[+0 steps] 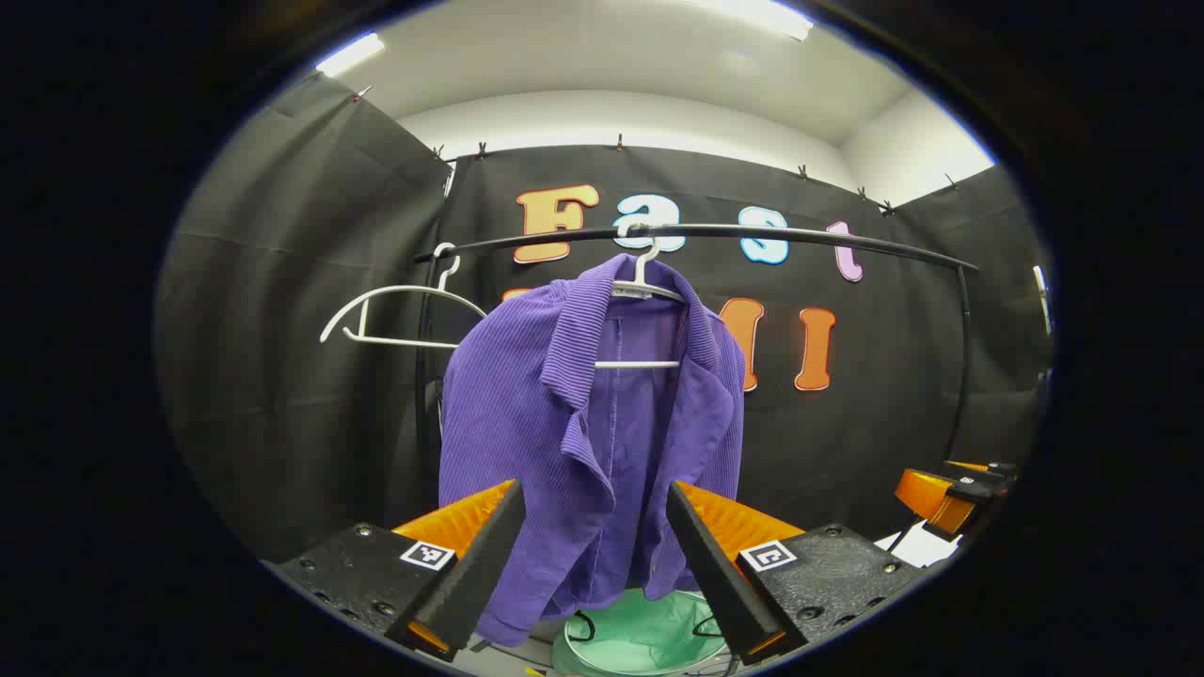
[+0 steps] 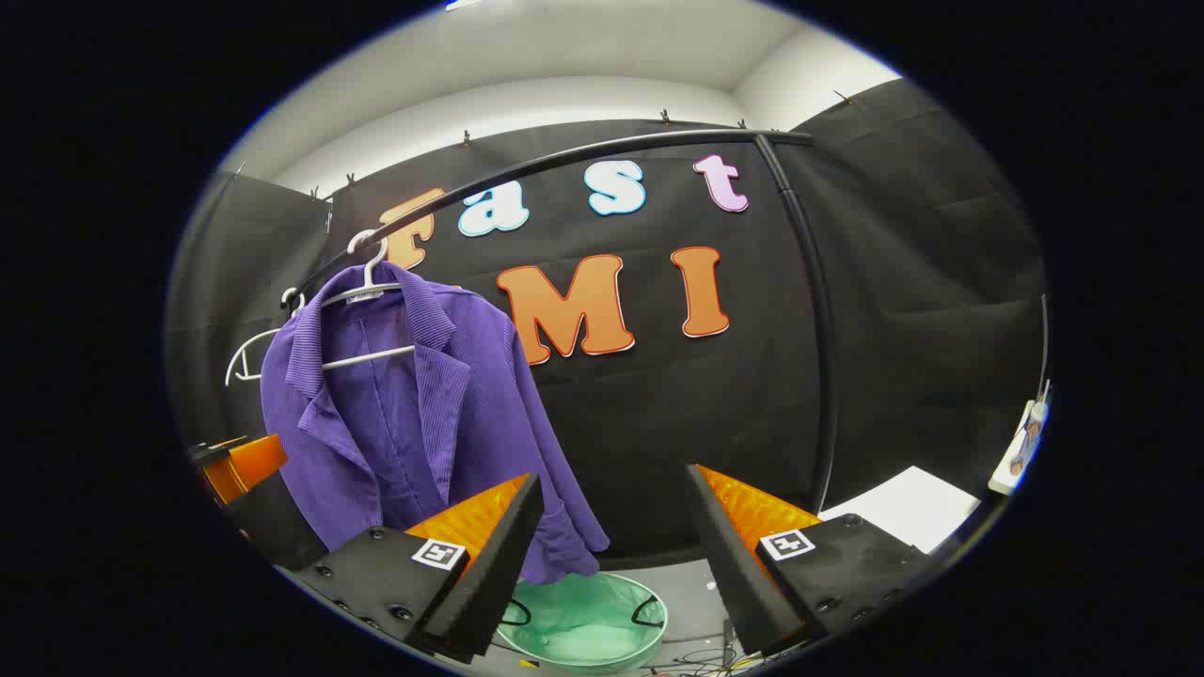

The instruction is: Grasp the clothes on the hanger with both hands and then place them into the laundry hamper below.

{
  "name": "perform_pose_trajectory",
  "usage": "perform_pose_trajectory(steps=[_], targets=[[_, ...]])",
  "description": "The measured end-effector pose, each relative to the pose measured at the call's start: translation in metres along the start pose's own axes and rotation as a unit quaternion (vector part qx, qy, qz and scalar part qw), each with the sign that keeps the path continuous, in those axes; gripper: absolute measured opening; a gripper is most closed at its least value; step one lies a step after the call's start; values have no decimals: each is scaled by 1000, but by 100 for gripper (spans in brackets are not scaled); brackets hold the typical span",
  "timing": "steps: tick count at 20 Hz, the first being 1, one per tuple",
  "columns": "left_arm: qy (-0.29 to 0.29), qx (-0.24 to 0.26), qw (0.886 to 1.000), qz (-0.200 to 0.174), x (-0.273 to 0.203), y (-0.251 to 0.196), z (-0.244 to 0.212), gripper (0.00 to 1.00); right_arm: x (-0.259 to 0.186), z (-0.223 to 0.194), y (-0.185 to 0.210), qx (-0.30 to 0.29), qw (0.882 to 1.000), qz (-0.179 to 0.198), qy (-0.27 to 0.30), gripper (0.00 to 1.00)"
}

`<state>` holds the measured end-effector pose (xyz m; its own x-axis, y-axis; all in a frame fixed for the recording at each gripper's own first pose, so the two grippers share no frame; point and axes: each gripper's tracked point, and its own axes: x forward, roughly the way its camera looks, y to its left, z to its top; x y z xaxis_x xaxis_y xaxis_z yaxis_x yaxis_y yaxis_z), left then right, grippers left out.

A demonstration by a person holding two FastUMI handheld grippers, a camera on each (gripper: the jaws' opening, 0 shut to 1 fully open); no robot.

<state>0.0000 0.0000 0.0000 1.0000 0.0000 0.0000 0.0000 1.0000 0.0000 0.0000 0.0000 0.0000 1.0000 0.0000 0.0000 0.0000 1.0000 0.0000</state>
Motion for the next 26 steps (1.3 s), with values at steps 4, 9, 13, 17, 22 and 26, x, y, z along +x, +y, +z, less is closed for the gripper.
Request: perform_pose_trajectory(steps=[4, 9, 13, 17, 22, 26], targets=[[12, -7, 1000, 8, -4, 0, -7, 95, -4, 5, -1, -6, 1000, 5, 0, 98], [22, -16, 999, 23, -20, 8, -11, 92, -11, 2, 3, -5, 1000, 15, 9, 98], [20, -13, 999, 27, -28, 13, -9, 95, -17, -1, 6, -7, 1000, 22, 13, 98], [17, -9, 999, 35, -23, 20, -7, 92, -12, 1, 15, -17, 999, 38, 17, 98], [-2, 1, 999, 46, 7, 25, 7, 92, 10, 10, 55, -12, 996, 86, 14, 98], [-22, 7, 998, 55, 38, 29, 20, 92, 31, 10, 93, -10, 992, 126, 20, 98]])
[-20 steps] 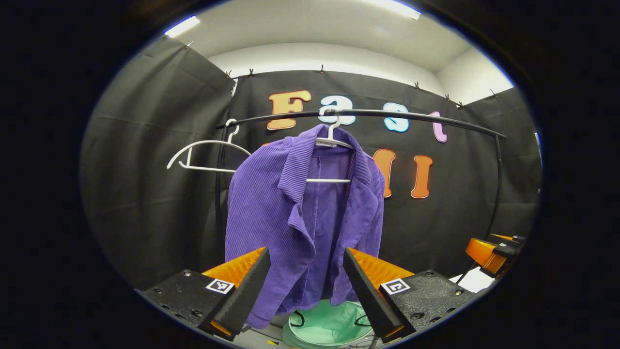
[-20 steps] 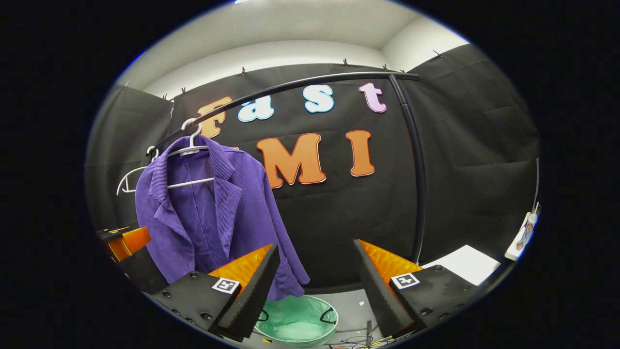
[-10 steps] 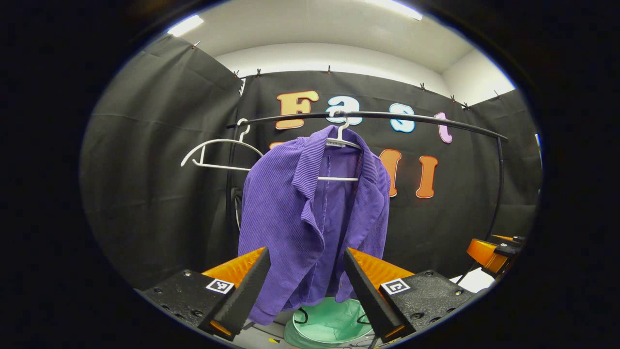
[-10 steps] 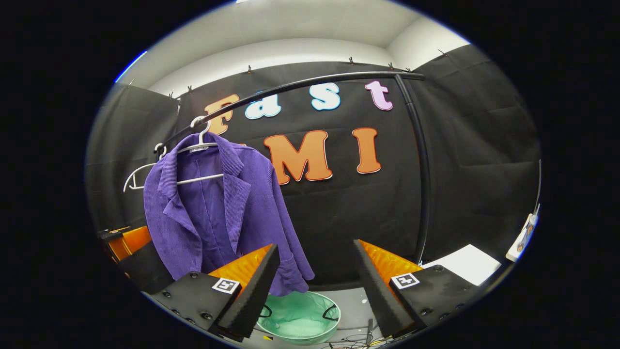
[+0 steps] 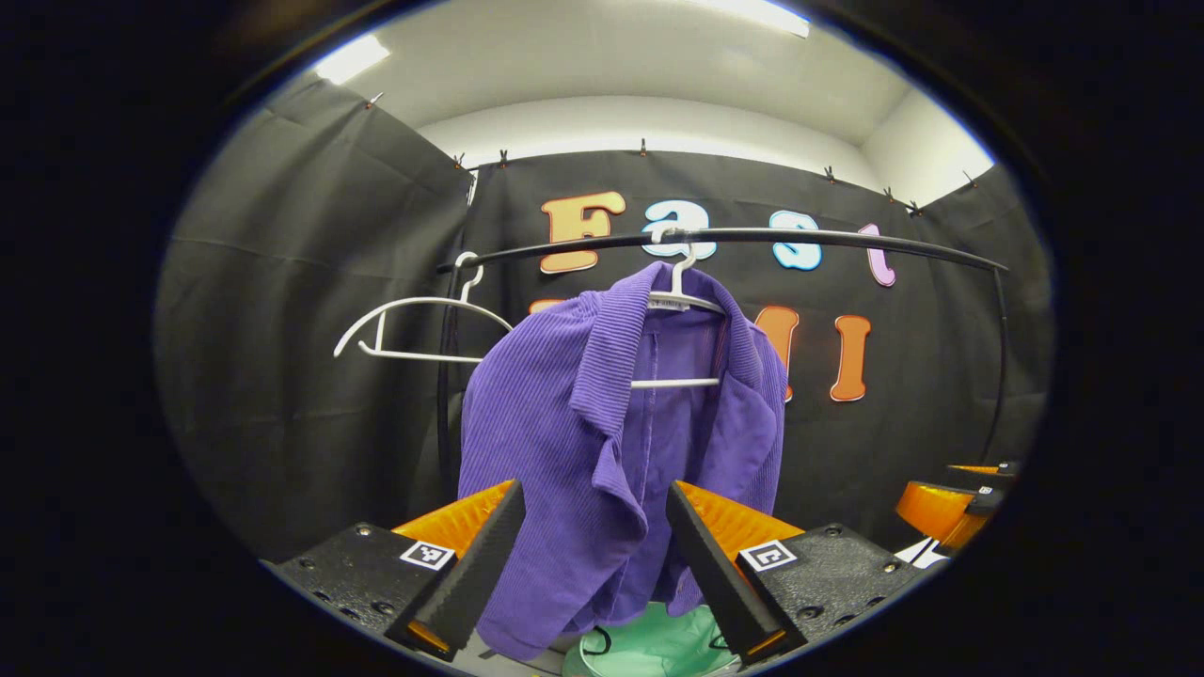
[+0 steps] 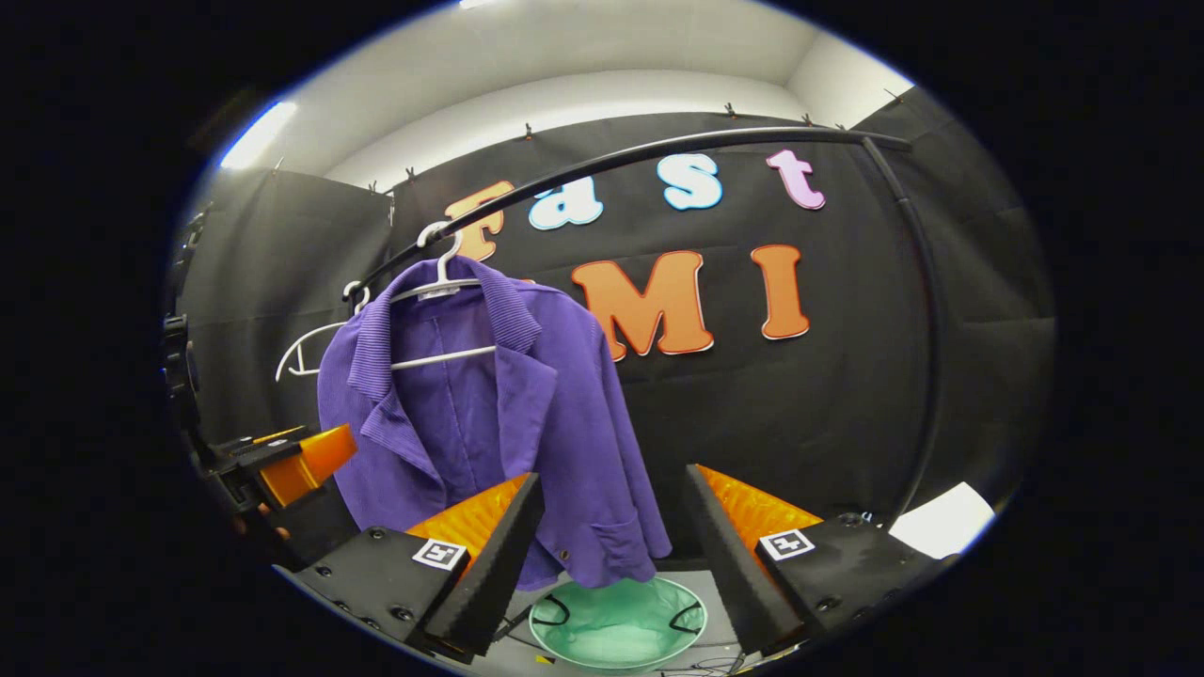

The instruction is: Grasp the clothes on the hanger with both hands and then place them into the laundry hamper below.

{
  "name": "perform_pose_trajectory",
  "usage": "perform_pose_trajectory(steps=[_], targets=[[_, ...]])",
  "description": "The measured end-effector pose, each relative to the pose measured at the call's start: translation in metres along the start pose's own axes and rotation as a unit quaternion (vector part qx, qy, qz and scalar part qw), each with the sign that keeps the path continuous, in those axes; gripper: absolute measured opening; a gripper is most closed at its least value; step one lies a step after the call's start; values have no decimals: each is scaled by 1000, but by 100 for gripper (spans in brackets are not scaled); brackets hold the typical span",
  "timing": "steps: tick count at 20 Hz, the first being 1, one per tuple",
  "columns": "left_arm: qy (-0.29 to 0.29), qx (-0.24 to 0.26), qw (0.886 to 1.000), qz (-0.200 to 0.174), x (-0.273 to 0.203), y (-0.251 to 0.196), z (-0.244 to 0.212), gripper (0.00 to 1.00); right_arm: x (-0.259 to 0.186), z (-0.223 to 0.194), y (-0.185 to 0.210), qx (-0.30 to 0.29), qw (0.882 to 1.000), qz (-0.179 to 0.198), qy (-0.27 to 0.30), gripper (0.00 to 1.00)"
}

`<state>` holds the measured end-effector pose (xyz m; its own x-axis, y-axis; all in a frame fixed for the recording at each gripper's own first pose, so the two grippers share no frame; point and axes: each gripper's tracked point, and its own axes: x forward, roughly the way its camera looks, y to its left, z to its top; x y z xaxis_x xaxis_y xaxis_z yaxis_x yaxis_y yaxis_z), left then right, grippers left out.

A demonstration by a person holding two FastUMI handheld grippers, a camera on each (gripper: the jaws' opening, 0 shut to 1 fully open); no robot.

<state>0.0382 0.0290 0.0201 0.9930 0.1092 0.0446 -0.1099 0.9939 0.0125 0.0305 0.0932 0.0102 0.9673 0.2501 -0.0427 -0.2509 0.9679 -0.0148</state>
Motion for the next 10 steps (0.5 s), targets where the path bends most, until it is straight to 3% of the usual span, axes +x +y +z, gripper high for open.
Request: perform_pose_trajectory(steps=[3, 5, 6, 7, 9, 10], targets=[[4, 4, 1000, 7, 27, 2, -4, 99, 14, 1, 11, -6, 1000, 10, 1, 89], [10, 7, 1000, 11, 47, 4, -11, 95, 21, 0, 12, -8, 1000, 6, 3, 89], [15, 8, 1000, 11, 58, 5, -15, 92, 24, 0, 12, -8, 1000, 4, 5, 98], [20, 9, 1000, 15, 68, 8, -19, 95, 28, -2, 13, -9, 1000, 0, 8, 89], [22, 6, 1000, 17, 87, 11, -23, 92, 34, -1, 12, -11, 1000, -10, 10, 89], [19, 8, 1000, 19, 96, 14, -23, 95, 37, 1, 12, -12, 1000, -16, 6, 98]])
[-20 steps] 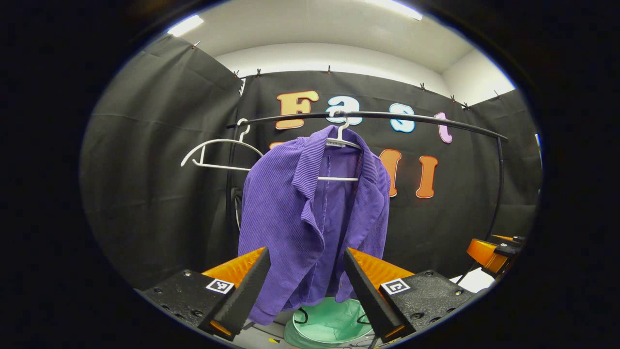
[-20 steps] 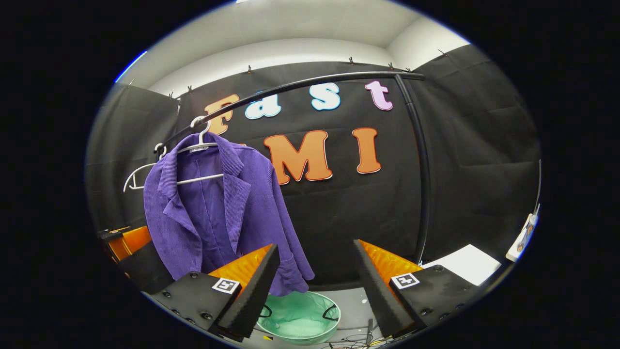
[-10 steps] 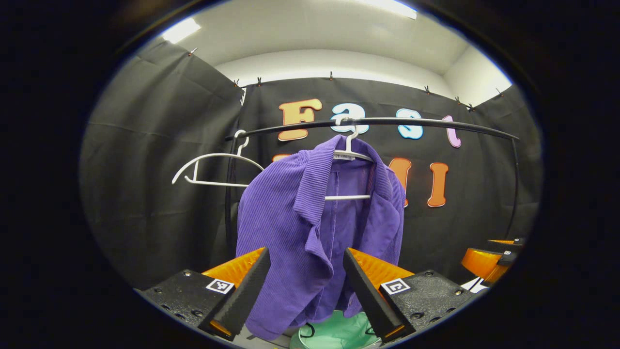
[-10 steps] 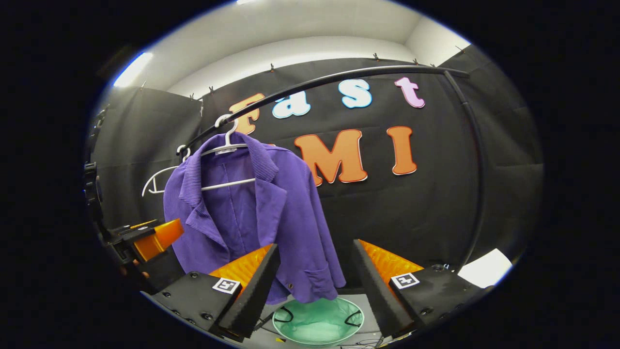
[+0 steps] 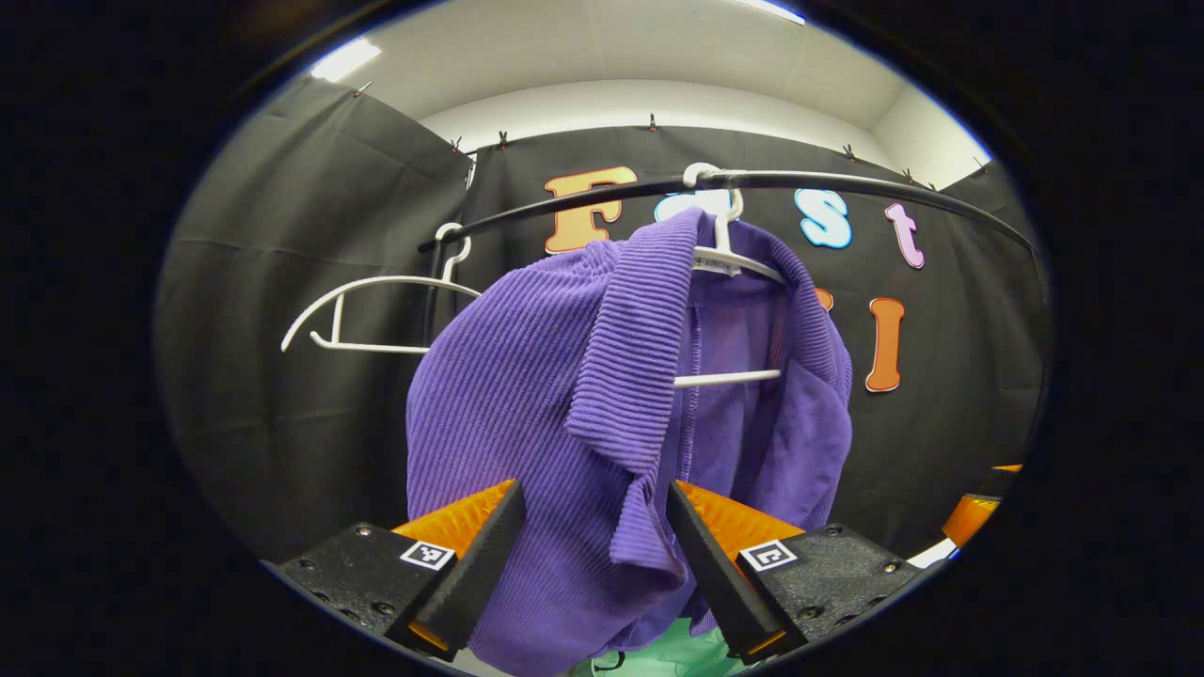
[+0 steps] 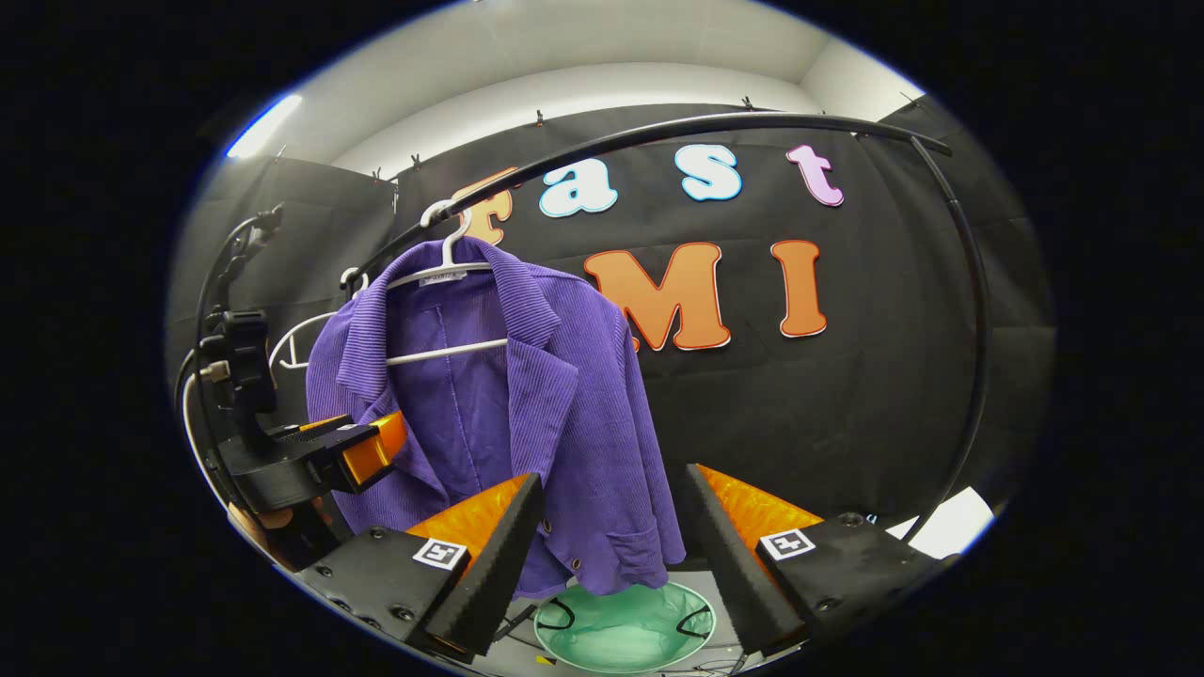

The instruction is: Grasp the clothes on the hanger with both hands and then place them into the laundry hamper below.

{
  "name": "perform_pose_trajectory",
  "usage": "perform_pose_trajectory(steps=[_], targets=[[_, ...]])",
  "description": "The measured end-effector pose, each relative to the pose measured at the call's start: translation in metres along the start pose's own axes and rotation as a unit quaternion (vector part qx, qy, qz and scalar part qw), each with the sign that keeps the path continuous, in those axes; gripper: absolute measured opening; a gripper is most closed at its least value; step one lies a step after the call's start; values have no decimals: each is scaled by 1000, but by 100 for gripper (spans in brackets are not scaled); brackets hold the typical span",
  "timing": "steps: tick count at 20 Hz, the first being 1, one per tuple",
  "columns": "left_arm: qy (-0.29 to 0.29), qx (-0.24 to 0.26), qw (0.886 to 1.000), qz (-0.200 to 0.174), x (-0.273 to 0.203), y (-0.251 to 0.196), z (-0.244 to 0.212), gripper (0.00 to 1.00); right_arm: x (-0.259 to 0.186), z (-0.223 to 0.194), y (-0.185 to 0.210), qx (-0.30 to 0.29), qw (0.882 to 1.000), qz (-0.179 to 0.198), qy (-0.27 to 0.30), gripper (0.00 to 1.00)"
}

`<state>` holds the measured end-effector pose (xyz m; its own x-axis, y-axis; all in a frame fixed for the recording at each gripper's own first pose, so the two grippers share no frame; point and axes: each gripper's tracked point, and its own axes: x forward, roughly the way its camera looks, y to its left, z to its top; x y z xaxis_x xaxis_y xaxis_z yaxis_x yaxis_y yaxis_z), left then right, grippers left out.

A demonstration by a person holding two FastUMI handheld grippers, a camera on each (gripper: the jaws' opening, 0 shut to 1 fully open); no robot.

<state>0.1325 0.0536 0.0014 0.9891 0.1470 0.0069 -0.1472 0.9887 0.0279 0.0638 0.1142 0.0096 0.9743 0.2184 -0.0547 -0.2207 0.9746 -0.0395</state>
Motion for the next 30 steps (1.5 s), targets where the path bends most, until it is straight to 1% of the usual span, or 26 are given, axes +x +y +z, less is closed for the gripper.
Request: perform_pose_trajectory(steps=[1, 2, 5, 7, 9, 11, 14, 15, 16, 17, 18, 19, 20, 22, 24, 25, 26, 27, 29, 30], targets=[[1, 7, 1000, 2, 7, 4, -1, 95, 3, 0, 0, -1, 1000, -7, -2, 98], [3, 14, 1000, 2, 12, 6, -4, 92, 5, 1, 1, 0, 1000, -11, -1, 98], [6, 16, 1000, 0, 23, 18, -7, 42, 18, 2, 13, -3, 1000, -14, -3, 100], [16, 9, 999, -38, 24, 11, -6, 10, 32, 3, 28, -9, 1000, -9, -3, 98], [24, 7, 997, -77, 18, 10, -4, 5, 43, 5, 49, -16, 1000, -1, -8, 98], [29, 4, 995, -98, 12, 13, -1, 6, 61, 8, 60, -21, 1000, -5, -16, 98], [33, -5, 992, -125, -3, 17, 5, 5, 86, 7, 75, -14, 1000, -7, -11, 98], [35, -6, 990, -134, -8, 17, 7, 2, 93, 8, 81, -8, 1000, -1, -9, 89], [37, -8, 989, -141, -10, 17, 10, 5, 102, 11, 87, -4, 1000, 6, -10, 98], [40, -11, 988, -147, -13, 17, 13, 6, 110, 12, 90, -6, 1000, 8, -13, 89], [42, -15, 988, -151, -16, 19, 15, 5, 119, 13, 94, -9, 1000, 12, -14, 100], [42, -21, 987, -151, -20, 22, 18, 3, 128, 11, 100, -13, 1000, 18, -11, 89], [42, -25, 988, -149, -24, 26, 21, 4, 136, 5, 106, -16, 1000, 23, -3, 95], [42, -28, 988, -144, -24, 28, 25, 2, 154, -4, 110, -19, 999, 23, 13, 95], [38, -19, 989, -138, -27, 34, 30, 5, 169, -11, 105, -12, 999, 19, 27, 77], [35, -16, 990, -135, -29, 36, 32, 5, 175, -12, 103, -5, 999, 20, 35, 81], [33, -14, 991, -130, -30, 39, 34, 5, 178, -12, 100, 4, 999, 23, 40, 79], [32, -14, 991, -126, -31, 42, 34, 2, 178, -9, 95, 14, 999, 26, 39, 66], [26, -14, 993, -113, -32, 51, 39, 2, 177, -2, 77, 31, 999, 26, 33, 41], [21, -14, 994, -104, -31, 56, 43, 5, 175, 2, 69, 40, 998, 29, 31, 28]])
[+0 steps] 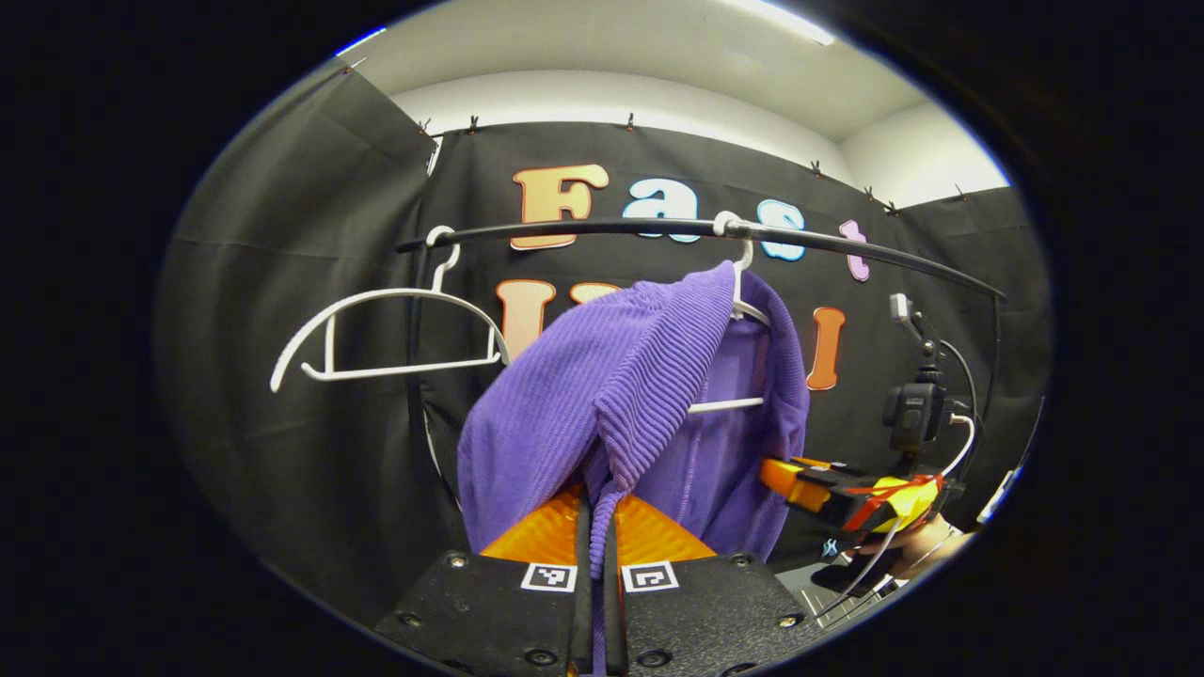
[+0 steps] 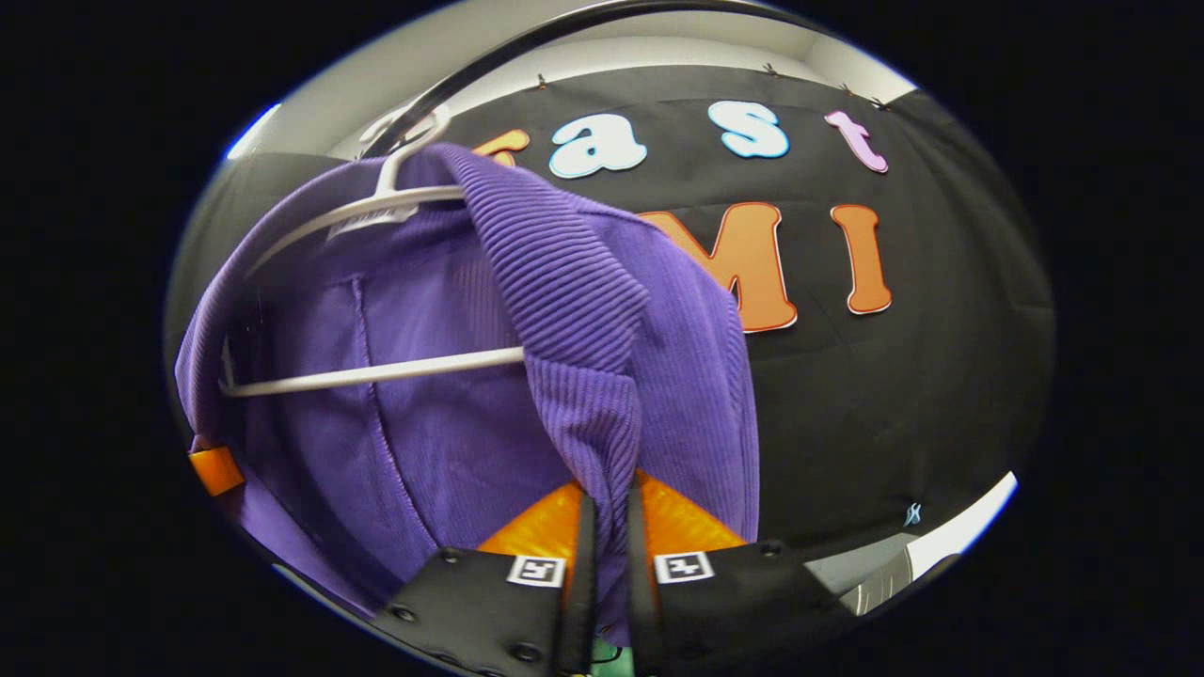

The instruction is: Grasp the clothes on the hanger with both hands and then place them into the laundry hamper below.

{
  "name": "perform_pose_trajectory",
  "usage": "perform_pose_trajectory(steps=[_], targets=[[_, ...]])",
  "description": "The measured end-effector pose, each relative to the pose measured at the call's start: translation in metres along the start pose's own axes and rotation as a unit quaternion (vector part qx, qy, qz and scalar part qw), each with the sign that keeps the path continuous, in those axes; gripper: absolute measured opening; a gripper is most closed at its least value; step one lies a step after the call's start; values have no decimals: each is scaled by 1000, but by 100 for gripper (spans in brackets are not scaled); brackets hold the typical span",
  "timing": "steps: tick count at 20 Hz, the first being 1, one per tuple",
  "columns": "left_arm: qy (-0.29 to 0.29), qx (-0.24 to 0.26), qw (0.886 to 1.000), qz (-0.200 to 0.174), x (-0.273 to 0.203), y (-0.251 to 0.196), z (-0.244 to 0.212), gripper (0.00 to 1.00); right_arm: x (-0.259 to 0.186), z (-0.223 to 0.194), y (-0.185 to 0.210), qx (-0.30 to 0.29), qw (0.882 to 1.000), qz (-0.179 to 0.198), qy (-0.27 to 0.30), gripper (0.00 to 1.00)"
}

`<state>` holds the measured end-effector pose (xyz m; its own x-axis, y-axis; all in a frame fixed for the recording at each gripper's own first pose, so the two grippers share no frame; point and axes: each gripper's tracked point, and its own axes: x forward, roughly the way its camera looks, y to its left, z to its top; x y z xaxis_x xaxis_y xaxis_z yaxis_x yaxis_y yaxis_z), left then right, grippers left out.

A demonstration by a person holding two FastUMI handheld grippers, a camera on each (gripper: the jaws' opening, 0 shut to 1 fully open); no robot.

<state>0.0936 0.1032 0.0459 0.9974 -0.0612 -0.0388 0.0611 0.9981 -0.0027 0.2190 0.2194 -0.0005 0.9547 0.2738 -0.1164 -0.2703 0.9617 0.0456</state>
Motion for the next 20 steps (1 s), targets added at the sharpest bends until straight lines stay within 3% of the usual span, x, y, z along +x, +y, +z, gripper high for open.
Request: perform_pose_trajectory(steps=[1, 11, 15, 20], targets=[[-6, 0, 1000, 7, -1, 5, 4, 2, -2, 4, -7, 12, 1000, 8, 0, 15], [-24, 0, 997, 76, 4, 43, 34, 4, -14, 64, -74, 85, 992, 89, -24, 15], [-38, 23, 994, 95, -4, 45, 48, 4, -9, 82, -81, 116, 984, 130, -24, 15], [-53, 17, 992, 112, -11, 48, 58, 4, 0, 103, -90, 128, 975, 178, -36, 15]])
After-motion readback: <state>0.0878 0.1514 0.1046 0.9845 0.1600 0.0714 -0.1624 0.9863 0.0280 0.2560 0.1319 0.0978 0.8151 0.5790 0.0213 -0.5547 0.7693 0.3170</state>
